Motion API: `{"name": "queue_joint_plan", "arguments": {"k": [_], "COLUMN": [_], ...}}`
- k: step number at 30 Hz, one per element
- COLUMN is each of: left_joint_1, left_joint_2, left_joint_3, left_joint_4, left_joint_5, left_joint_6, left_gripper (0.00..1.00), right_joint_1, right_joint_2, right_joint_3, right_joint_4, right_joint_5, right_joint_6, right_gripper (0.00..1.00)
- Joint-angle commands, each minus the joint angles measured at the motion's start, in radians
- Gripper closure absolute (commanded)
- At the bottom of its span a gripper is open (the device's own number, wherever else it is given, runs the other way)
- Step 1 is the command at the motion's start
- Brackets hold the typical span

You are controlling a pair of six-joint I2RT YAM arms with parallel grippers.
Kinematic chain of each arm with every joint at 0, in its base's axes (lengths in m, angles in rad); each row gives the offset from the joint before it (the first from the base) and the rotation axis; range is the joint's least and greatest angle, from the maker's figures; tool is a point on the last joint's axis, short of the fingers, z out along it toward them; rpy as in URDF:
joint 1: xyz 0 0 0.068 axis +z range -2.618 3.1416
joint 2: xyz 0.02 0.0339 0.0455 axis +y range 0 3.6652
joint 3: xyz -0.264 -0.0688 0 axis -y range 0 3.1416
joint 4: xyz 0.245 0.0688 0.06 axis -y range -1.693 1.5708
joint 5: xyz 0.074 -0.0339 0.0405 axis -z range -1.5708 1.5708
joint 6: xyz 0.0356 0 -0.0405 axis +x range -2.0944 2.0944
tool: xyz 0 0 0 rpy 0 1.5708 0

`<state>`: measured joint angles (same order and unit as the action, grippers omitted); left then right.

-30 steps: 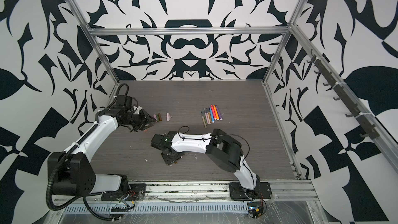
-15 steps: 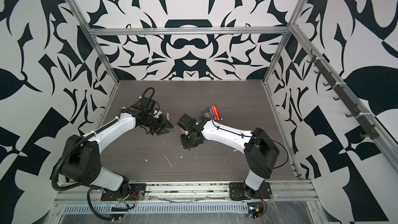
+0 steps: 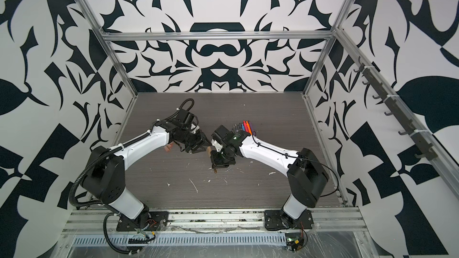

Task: Remove pen caps from pens
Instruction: Open the pen cap on the pen.

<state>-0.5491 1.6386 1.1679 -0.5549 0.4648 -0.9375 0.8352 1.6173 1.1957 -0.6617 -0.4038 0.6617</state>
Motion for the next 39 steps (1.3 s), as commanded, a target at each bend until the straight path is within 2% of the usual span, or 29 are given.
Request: {"name": "queue_joint_plan", "arguments": {"k": [1, 8, 15, 22, 24, 27, 29, 32, 39], "left_joint_1": [-0.013, -0.028, -0.037, -0.038, -0.038, -0.038, -0.038, -0.038, -0.04], "left_joint_2": [0.024, 0.046, 0.072, 0.083, 0.09, 0.1, 0.102, 0.108, 0.131], "left_joint_3": [0.027, 0.045, 0.071, 0.085, 0.091, 0.099, 0.104, 0.112, 0.147], "left_joint_4": [0.002, 0.013, 0.018, 0.029, 0.03, 0.03, 0.029, 0.027, 0.017], "left_joint_5": [-0.01, -0.008, 0.005, 0.018, 0.025, 0.028, 0.024, 0.017, 0.012], "left_joint_6": [-0.012, -0.019, -0.018, -0.018, -0.018, -0.019, -0.02, -0.028, -0.047], "left_gripper": [0.56, 0.58, 0.67, 0.94, 1.0, 1.0, 1.0, 1.0, 1.0], "right_joint_1": [-0.014, -0.043, -0.068, -0.084, -0.087, -0.089, -0.09, -0.088, -0.087], "right_joint_2": [-0.039, -0.069, -0.076, -0.084, -0.087, -0.095, -0.108, -0.146, -0.177], "right_joint_3": [0.005, -0.008, -0.021, -0.03, -0.027, -0.015, -0.004, -0.018, -0.054], "right_joint_4": [0.034, 0.049, 0.071, 0.074, 0.069, 0.055, 0.034, 0.056, 0.093], "right_joint_5": [-0.04, -0.048, -0.074, -0.074, -0.071, -0.05, -0.002, 0.061, 0.099], "right_joint_6": [0.026, 0.043, 0.055, 0.056, 0.056, 0.042, 0.032, 0.037, 0.072], "right_gripper": [0.95, 0.95, 0.95, 0.94, 0.87, 0.69, 0.63, 0.58, 0.6]}}
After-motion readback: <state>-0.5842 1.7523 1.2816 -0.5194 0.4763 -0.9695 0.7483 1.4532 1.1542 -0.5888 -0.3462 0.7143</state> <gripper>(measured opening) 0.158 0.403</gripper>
